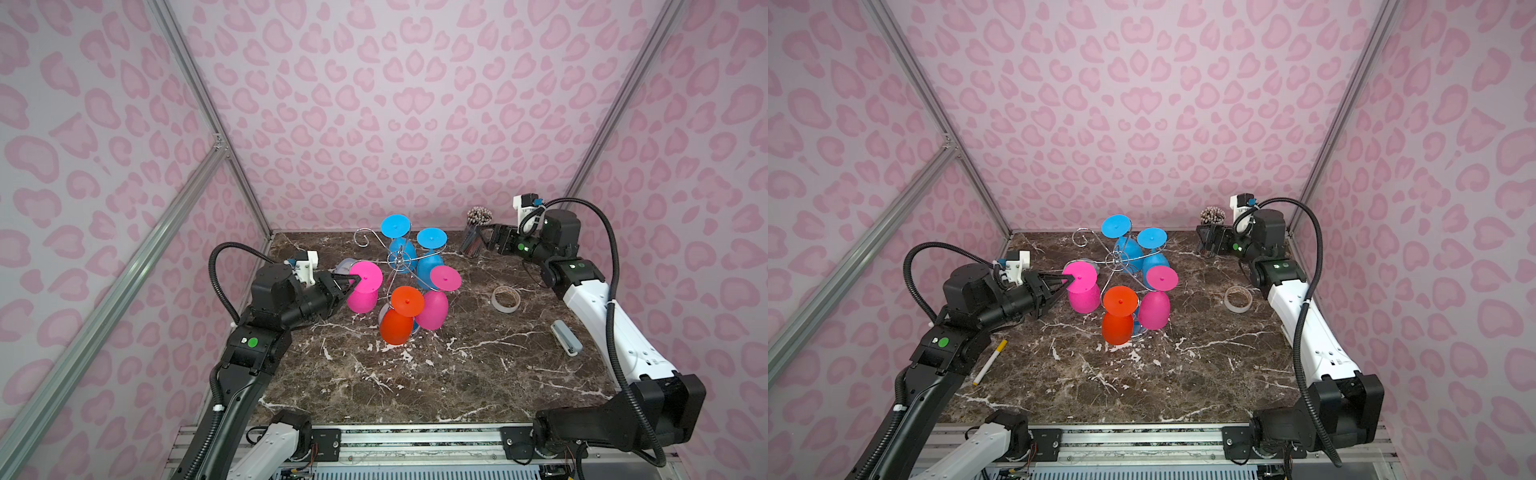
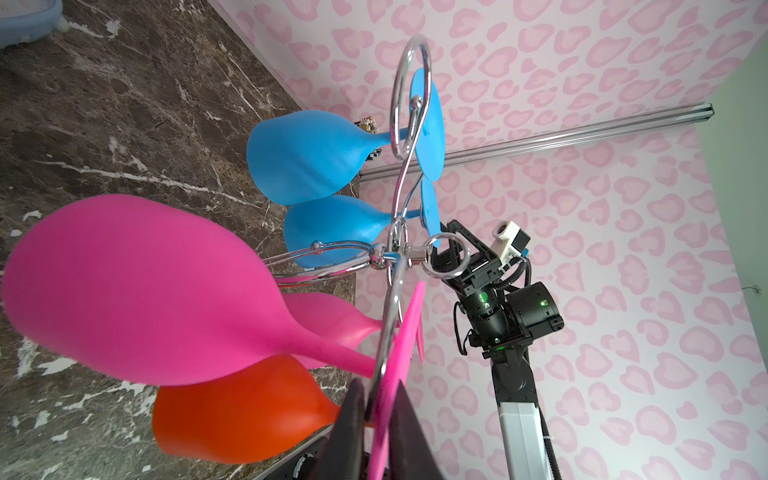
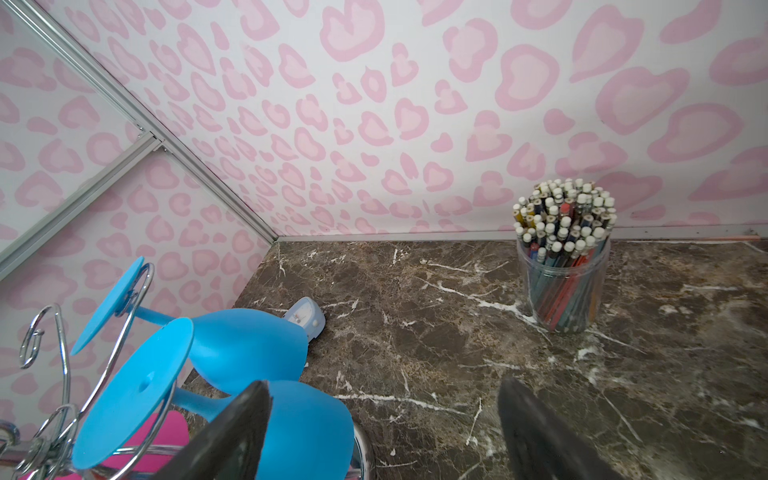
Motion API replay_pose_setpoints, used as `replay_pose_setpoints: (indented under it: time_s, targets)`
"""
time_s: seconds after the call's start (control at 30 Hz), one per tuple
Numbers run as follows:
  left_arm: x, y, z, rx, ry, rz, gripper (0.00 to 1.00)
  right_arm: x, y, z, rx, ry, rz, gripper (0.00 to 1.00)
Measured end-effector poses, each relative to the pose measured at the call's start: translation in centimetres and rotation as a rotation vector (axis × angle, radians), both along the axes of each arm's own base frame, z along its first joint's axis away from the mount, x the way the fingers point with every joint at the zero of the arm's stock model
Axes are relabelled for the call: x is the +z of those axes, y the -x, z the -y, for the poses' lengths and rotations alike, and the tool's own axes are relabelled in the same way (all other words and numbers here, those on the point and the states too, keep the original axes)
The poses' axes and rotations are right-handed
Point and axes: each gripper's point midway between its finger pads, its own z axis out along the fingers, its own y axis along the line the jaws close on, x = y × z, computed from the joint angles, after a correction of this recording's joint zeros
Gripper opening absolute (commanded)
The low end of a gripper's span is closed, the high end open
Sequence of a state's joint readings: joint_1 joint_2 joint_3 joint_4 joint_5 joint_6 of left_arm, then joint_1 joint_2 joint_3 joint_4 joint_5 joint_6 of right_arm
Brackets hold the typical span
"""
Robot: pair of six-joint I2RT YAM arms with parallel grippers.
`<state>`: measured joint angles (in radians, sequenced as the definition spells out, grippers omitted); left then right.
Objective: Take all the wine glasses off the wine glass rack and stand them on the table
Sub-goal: 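Close the left gripper on the magenta glass's base rim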
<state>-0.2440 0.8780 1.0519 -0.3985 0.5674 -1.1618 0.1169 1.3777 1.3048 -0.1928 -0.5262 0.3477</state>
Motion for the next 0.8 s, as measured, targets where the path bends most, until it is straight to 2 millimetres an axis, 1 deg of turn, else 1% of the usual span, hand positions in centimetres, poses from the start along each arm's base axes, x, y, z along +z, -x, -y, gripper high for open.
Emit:
replay_pose_setpoints:
  time_s: [0.13, 0.3, 0.4, 0.57, 0.8]
  targets:
    - [0.33, 0.15, -0.14, 0.008, 0.002, 0.003, 0.17, -0.01, 0.05, -0.01, 0.001, 0.0, -0.002, 0.88]
    - [0.35, 0.34, -0.24, 0.011, 0.001, 0.0, 0.17, -0.06, 0.1, -0.01, 0.001, 0.0, -0.005, 0.87]
    - [0.33, 0.3, -0.29, 0.015, 0.001, -0.002, 0.13, -0.1, 0.12, 0.0, 0.001, 0.0, -0.006, 0.87]
    - [0.56, 0.33, -0.3, 0.015, 0.002, 0.002, 0.11, -0.22, 0.14, -0.01, 0.001, 0.0, -0.01, 0.87]
    - [0.55, 0.33, -0.3, 0.016, 0.002, 0.003, 0.04, -0.26, 0.16, 0.0, -0.001, -0.006, -0.017, 0.87]
